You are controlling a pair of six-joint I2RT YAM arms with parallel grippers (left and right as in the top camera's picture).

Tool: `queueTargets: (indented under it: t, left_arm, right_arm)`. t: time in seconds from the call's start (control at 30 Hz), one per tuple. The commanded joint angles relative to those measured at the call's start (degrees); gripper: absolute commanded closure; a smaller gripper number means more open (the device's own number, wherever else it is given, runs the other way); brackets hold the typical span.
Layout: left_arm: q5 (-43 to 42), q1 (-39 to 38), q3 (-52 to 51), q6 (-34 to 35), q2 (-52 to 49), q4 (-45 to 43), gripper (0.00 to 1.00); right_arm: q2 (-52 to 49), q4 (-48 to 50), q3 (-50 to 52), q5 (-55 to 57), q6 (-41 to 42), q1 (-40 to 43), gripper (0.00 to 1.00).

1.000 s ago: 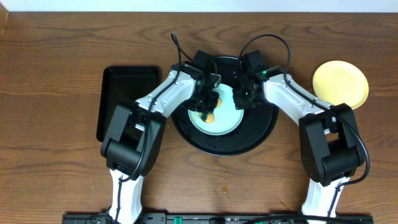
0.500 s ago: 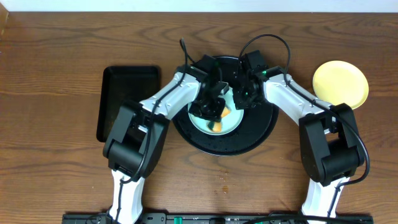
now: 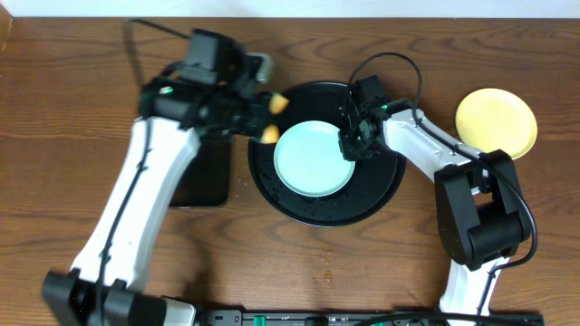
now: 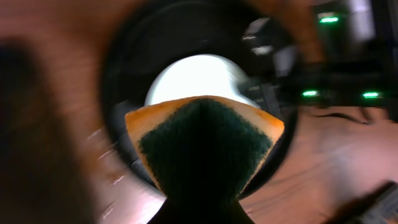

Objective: Clean dirty plates on tray and stack at the side

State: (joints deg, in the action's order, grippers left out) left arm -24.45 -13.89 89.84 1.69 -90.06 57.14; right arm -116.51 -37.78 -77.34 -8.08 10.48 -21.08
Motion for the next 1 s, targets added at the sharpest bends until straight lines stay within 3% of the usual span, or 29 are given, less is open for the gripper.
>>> queueTargets:
  t: [0.0,0.13,0.3,0.4,0.6,0.77,0.97]
  left_arm:
    - [11.45,2.84,-0.22,2.82,-0.81,4.48,0.92]
    - [16.61,5.31,-2.6,4.63,-0.94,7.08,0.92]
    - [12.15,6.03,-7.34,5.88,-0.96,4.52,0.92]
    - [1.64,4.5,-12.17,3.96,-0.96,-3.48,0.92]
    - [1.05,-0.85,-21.7,4.94,-2.82,-23.74,0.92]
    - [0.61,-6.27,-23.91,16.41,-9.62,-36.04,0.93]
    - [-0.26,-11.56,-23.82,23.17,-18.1,-49.64,0.92]
  right_arm:
    - [-0.79,-0.07,0.63,0.09,-0.26,0.11,0.77]
    - [-0.79,0.24,0.63,0.07,-0.24,0.11,0.78]
    - [-0.79,0.35,0.63,0.09,-0.26,0.02,0.78]
    - [-0.79,0.52,0.63,0.09,-0.24,0.02,0.78]
    - [-0.79,0.5,0.63,0.09,-0.24,0.02,0.78]
    - [-0.79,0.55,0.63,0.09,-0.26,0.02,0.79]
    - [-0.79,0.5,0.63,0.09,-0.24,0.02,0.79]
